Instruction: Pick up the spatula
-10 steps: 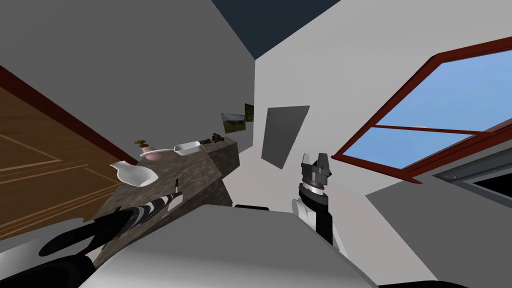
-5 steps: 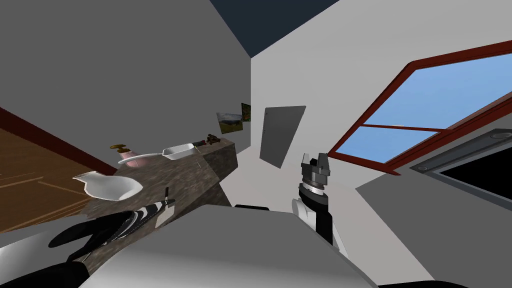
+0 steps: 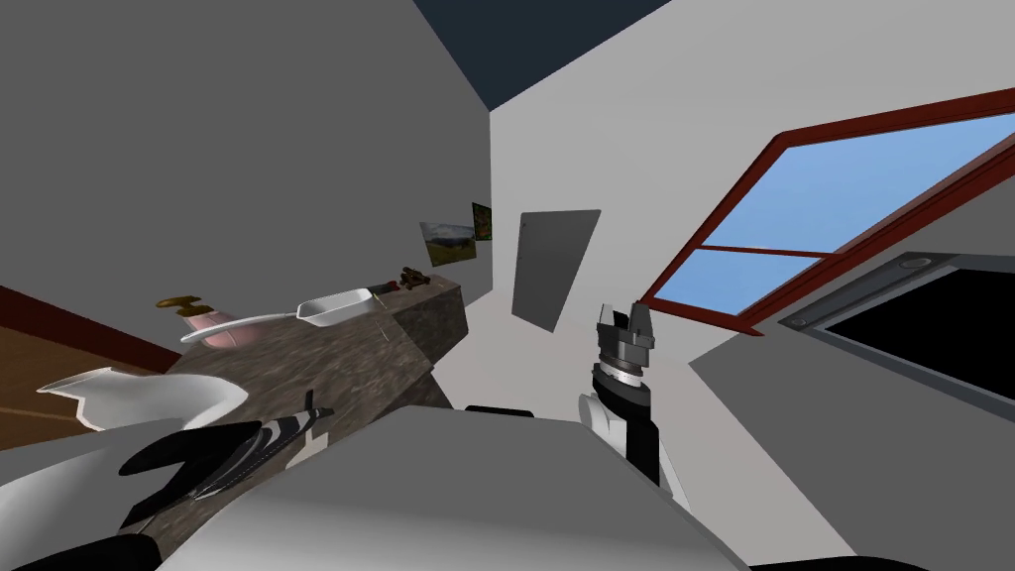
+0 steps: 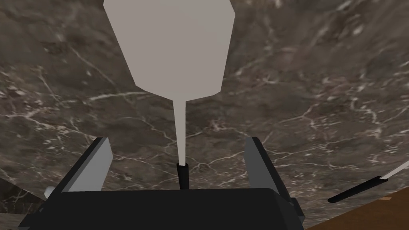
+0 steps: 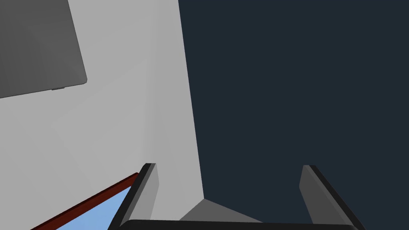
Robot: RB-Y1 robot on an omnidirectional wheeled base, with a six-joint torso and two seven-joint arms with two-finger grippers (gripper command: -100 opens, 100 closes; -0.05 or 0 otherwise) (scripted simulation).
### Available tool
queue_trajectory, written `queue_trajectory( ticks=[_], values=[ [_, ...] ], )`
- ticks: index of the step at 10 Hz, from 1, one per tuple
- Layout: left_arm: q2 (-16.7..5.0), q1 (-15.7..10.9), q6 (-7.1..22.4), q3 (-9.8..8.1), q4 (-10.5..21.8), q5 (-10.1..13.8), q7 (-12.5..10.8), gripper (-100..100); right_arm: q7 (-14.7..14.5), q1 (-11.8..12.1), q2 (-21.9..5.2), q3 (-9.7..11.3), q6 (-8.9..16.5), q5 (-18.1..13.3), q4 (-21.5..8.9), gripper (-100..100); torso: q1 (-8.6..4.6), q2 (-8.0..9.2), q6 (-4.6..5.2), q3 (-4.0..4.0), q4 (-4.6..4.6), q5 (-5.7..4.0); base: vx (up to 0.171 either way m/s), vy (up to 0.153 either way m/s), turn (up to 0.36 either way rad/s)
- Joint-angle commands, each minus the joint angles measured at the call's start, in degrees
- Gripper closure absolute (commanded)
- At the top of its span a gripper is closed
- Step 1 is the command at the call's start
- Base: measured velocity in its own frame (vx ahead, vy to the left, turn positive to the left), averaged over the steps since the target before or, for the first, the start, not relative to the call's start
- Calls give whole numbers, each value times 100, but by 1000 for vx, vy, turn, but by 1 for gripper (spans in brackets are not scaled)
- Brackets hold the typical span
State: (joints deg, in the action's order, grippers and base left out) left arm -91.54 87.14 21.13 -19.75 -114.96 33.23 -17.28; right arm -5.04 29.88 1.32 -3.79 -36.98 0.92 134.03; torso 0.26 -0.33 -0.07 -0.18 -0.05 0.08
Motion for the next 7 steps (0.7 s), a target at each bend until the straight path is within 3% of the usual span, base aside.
queue_trajectory(
  ticks=[1,3,4,5,6,7],
  values=[
    [-205,97,92,21,32,136,-64,-100,0,0,0,0,0,0,0,0,0,0,0,0,0,0,33,42,-75],
    [-395,214,163,0,48,259,-110,-100,0,0,0,0,0,0,0,0,-1,1,-1,1,0,0,33,41,-64],
    [-335,188,128,-3,47,225,-88,-100,0,0,0,0,0,0,0,0,-3,2,-1,1,1,0,13,17,-14],
    [-346,193,138,-7,48,233,-92,0,0,0,0,0,0,0,0,0,-10,8,-3,5,2,-2,0,0,0],
    [-215,35,25,245,184,136,-62,-100,0,0,0,0,0,0,0,0,-16,13,-3,8,4,-3,22,-11,-65],
    [-85,-123,-87,496,321,39,-32,-100,0,0,1,1,0,0,0,0,-21,11,-2,7,3,-4,54,-21,-87]
  ],
)
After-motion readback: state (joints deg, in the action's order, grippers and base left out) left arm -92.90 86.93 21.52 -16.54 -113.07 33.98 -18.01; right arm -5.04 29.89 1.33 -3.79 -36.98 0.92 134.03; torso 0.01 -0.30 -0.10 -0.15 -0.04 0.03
